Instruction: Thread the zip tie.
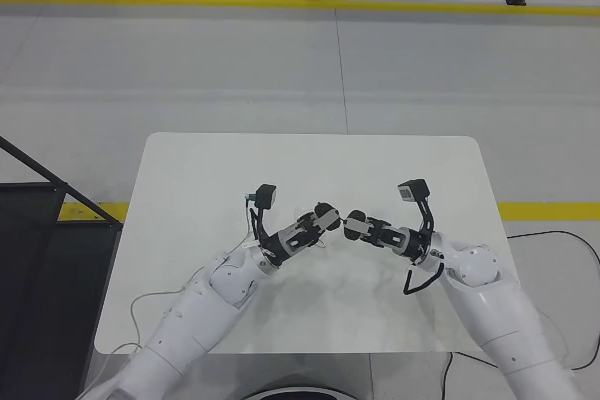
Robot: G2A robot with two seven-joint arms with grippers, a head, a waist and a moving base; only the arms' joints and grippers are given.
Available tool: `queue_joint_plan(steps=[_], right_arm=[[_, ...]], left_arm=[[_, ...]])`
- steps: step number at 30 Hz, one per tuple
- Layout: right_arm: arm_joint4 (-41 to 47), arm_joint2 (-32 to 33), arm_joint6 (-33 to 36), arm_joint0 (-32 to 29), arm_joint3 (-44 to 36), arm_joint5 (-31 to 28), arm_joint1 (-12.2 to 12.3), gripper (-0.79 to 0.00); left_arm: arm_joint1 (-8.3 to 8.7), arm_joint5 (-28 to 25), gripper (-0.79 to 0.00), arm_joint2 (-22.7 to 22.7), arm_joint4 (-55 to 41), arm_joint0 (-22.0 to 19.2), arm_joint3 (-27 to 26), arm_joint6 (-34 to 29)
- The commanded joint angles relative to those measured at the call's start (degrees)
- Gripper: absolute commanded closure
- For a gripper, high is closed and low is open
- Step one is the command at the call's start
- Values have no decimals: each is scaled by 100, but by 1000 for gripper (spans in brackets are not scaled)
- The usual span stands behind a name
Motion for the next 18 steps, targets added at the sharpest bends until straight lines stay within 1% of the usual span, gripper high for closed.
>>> queue_joint_plan(steps=[1,8,9,10,11,12,13,14,15,16,18], right_arm=[[-3,4,3,-2,1,0,-3,0],[17,24,33,-12,6,4,-17,0],[18,28,38,-14,9,3,-18,-123],[20,30,44,-15,12,6,-20,-280],[15,31,61,-13,12,17,-21,-391],[7,35,82,-8,13,29,-21,-529],[9,38,98,-5,13,45,-22,-625],[5,46,108,-2,13,57,-21,-699],[1,54,115,0,5,68,-21,-751],[-14,66,125,3,-8,77,-19,-785],[-86,99,134,4,-54,113,-11,-785]], left_arm=[[-5,-1,0,-11,1,4,-1,-11],[-24,27,0,-50,-4,2,11,-79],[-27,34,0,-55,-13,1,16,-88],[-29,40,0,-64,-23,-5,14,-100],[-29,34,0,-85,-28,-10,5,-105],[-26,15,0,-111,-44,-6,-13,-108],[-22,-8,0,-139,-60,1,-33,-116],[-16,-26,0,-173,-73,9,-55,-125],[-9,-40,0,-210,-81,21,-82,-135],[0,-57,0,-253,-90,36,-115,-141],[26,-96,0,-365,-95,74,-199,-156]])
